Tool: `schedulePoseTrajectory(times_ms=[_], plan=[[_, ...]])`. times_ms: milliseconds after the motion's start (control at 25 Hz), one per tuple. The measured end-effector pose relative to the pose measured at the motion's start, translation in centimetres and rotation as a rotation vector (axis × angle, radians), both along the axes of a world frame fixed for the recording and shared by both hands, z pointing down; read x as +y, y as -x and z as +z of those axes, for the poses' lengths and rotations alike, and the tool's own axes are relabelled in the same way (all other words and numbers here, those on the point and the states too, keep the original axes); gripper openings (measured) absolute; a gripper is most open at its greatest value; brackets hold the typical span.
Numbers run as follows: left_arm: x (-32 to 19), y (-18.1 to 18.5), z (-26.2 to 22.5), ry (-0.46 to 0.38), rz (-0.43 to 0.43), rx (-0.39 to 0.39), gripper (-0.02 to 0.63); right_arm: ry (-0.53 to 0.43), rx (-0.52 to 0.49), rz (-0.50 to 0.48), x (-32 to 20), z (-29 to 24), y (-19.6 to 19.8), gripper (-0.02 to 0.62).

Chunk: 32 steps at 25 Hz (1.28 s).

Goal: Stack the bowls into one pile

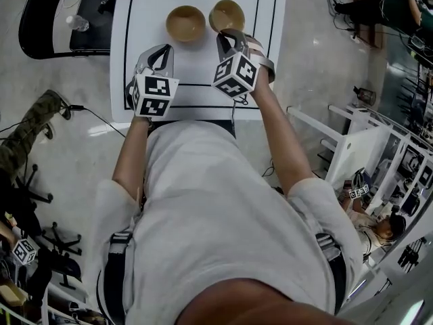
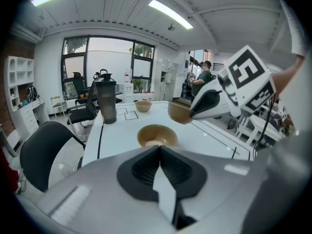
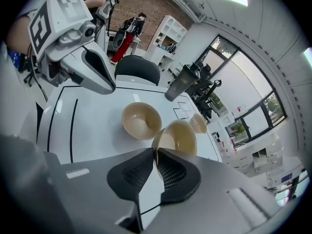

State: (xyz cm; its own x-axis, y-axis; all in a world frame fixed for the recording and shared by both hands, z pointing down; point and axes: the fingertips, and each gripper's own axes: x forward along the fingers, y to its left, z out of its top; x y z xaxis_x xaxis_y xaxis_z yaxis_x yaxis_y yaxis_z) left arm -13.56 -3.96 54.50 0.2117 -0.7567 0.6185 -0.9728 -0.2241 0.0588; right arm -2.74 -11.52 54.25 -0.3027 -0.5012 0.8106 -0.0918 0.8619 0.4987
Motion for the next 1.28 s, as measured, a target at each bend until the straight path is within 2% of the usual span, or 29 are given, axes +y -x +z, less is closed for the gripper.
schedulePoseTrajectory(times_ms=[240, 440, 840, 1280], plan=[[0.0, -0.9, -0.1, -0.01, 0.03, 0.004, 0.002, 0.012, -0.035, -0.013, 1.5, -0.8, 1.1, 0.032], [1.0, -0.2, -0.2, -0.009, -0.008, 0.008, 0.002, 0.008, -0.026, -0.059, 2.7, -0.8, 1.9, 0.034], [2.8, 2.9, 1.0, 0.015, -0.069, 0.016, 0.002, 0.005, 0.013, -0.165, 4.2, -0.1, 6.0, 0.037], [2.1, 3.3, 0.9, 0.019, -0.082, 0.02, 0.002, -0.001, 0.065, -0.225, 4.6, 0.8, 6.7, 0.037]])
